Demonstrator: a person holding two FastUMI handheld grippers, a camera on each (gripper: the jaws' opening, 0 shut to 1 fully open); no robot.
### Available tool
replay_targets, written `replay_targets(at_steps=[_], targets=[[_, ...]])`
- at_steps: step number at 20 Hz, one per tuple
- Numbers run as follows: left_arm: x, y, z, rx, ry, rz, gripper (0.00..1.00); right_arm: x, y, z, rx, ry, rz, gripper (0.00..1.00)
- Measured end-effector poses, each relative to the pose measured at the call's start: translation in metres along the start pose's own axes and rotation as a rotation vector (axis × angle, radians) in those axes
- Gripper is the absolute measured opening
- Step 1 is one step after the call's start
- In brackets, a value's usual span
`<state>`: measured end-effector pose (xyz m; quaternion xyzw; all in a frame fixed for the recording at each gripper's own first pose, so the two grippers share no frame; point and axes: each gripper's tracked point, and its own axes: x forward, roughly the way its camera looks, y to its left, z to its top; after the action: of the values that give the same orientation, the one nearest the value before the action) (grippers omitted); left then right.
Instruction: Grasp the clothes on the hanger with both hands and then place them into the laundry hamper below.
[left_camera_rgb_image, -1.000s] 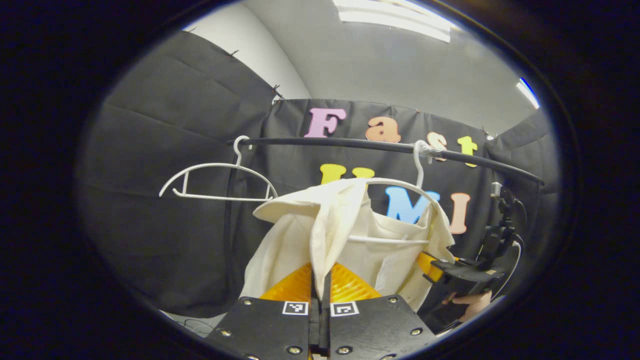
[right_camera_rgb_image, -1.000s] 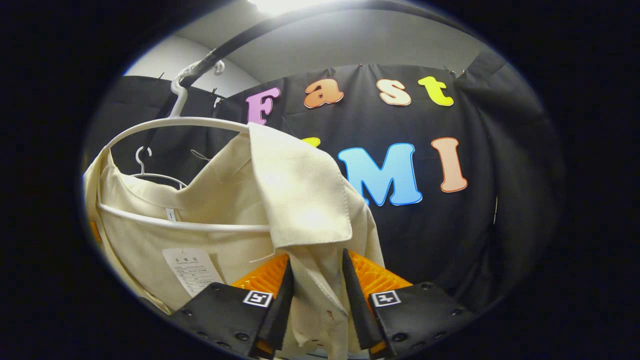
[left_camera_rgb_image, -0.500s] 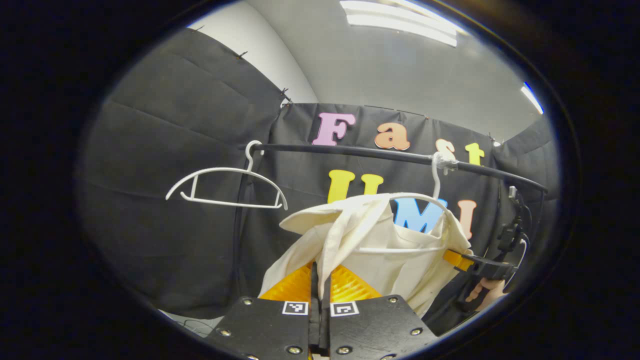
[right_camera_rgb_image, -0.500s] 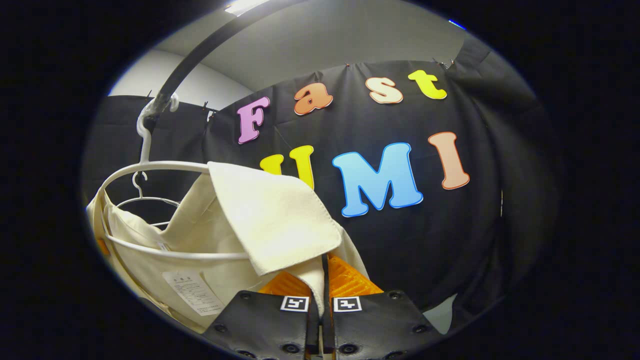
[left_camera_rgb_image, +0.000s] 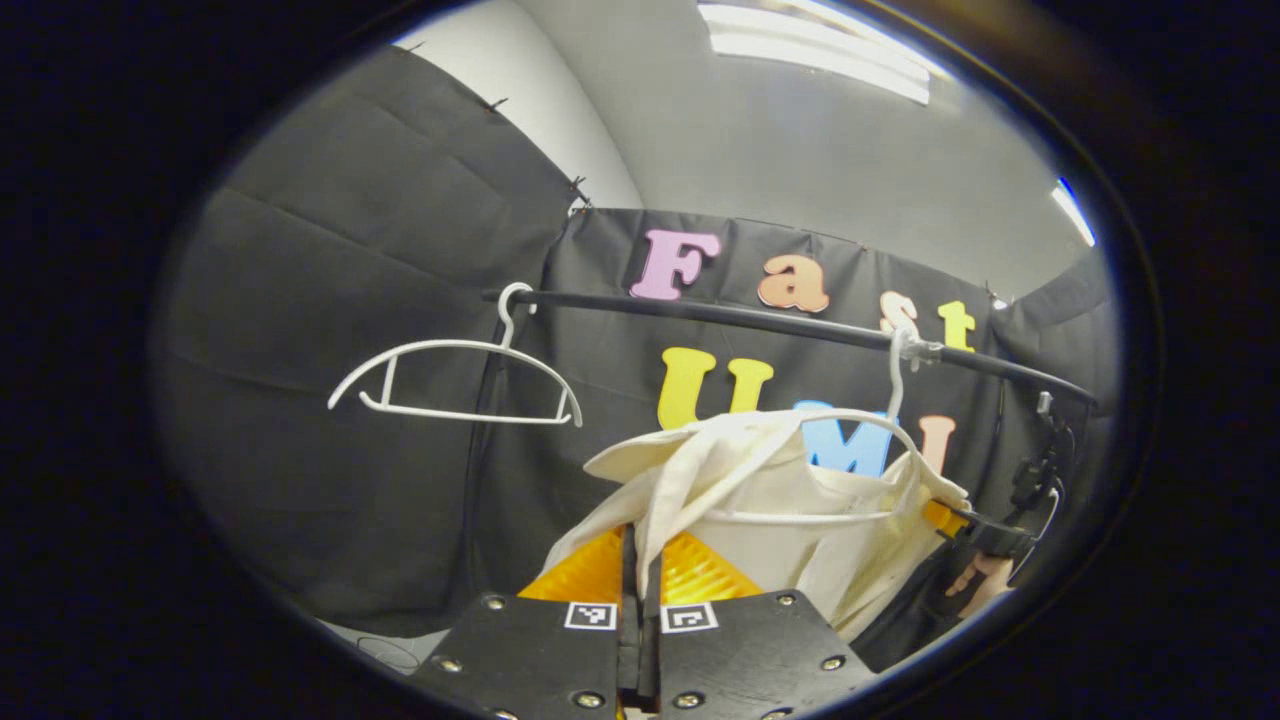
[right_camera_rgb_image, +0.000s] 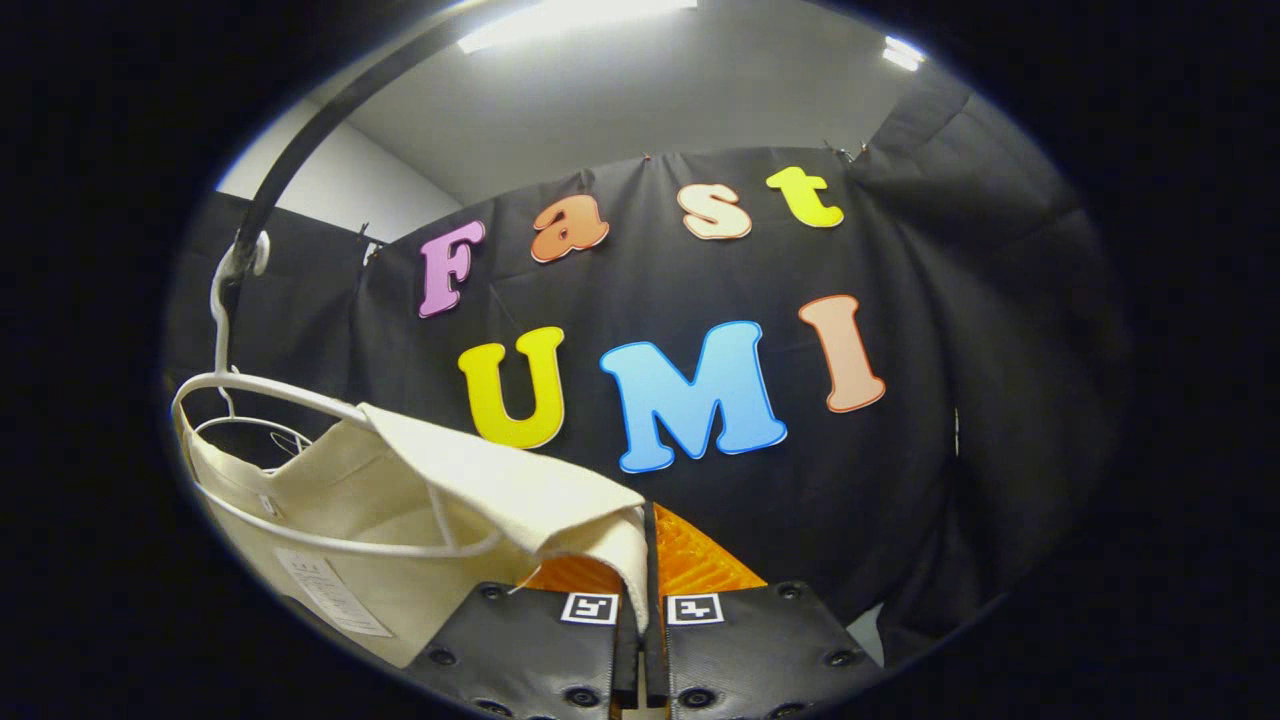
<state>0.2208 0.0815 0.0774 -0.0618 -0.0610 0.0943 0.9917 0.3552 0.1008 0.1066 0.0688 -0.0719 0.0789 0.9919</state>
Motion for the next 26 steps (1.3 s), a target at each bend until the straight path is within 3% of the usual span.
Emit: replay_targets(at_steps=[4,7,16,23,26], targets=[[0.021,0.004,-0.002,-0.004,-0.006,-0.023,0.01,0.01,-0.011,-0.008,-0.028,0.006,-0.032,0.04],[0.025,0.006,-0.001,-0.07,-0.015,-0.042,0.01,0.018,-0.008,-0.022,-0.067,0.038,-0.039,0.02],[0.028,0.011,0.031,-0.042,-0.067,-0.041,0.01,0.015,0.012,-0.018,-0.081,0.043,0.01,0.02],[-0.006,0.0,0.042,-0.088,0.019,-0.175,0.01,0.015,0.015,-0.009,-0.075,0.034,0.013,0.04],[-0.014,0.01,0.074,-0.127,-0.059,-0.194,0.0,0.014,0.017,-0.007,-0.071,0.029,0.015,0.04]])
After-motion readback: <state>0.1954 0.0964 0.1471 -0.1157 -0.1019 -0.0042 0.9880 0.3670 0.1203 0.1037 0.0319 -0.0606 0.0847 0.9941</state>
